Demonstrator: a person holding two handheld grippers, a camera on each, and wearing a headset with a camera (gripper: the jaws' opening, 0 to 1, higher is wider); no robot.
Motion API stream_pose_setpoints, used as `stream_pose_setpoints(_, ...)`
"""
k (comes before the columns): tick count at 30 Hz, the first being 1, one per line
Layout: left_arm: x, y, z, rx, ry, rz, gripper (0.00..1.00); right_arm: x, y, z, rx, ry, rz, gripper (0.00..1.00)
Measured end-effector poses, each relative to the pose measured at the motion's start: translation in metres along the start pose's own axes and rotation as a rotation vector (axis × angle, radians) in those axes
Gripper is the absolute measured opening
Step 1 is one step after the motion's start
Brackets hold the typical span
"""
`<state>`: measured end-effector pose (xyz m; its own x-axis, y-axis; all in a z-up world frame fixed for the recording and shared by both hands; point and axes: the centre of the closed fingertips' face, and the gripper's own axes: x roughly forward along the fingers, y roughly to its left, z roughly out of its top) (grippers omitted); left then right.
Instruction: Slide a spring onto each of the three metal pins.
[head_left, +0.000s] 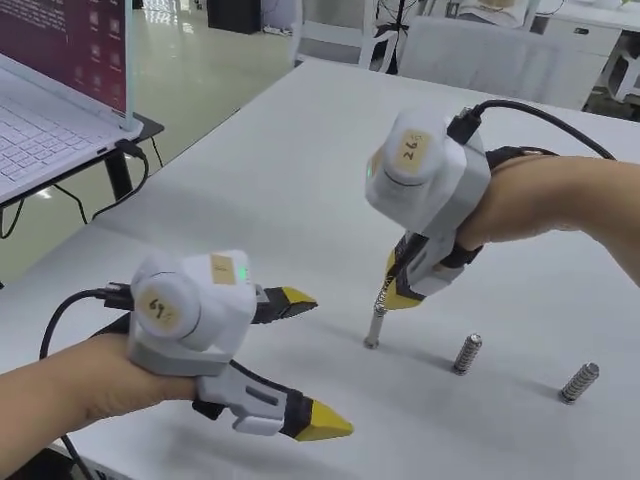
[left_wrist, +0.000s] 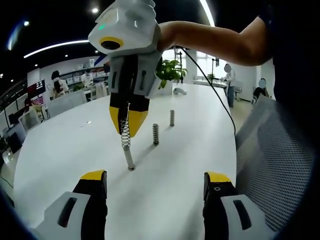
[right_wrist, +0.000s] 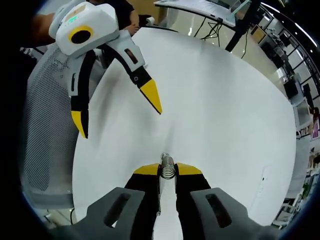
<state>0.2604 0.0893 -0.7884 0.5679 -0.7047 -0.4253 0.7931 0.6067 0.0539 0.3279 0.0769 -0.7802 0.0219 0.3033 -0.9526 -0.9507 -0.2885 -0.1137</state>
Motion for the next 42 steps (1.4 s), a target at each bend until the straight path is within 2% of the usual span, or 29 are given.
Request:
stream_pose_setpoints(18, 0.000, 0.000, 0.004, -0.004, -0.009, 0.002, 0.75, 0.019, -0.001, -0.004, 0.018, 0.024, 0.031, 0.09)
stream_pose_setpoints(42, 0.000, 0.000, 0.004, -0.009, -0.008, 0.003, 0.74, 0.048, 0.009, -0.009, 0.053, 0.035, 0.070, 0.09)
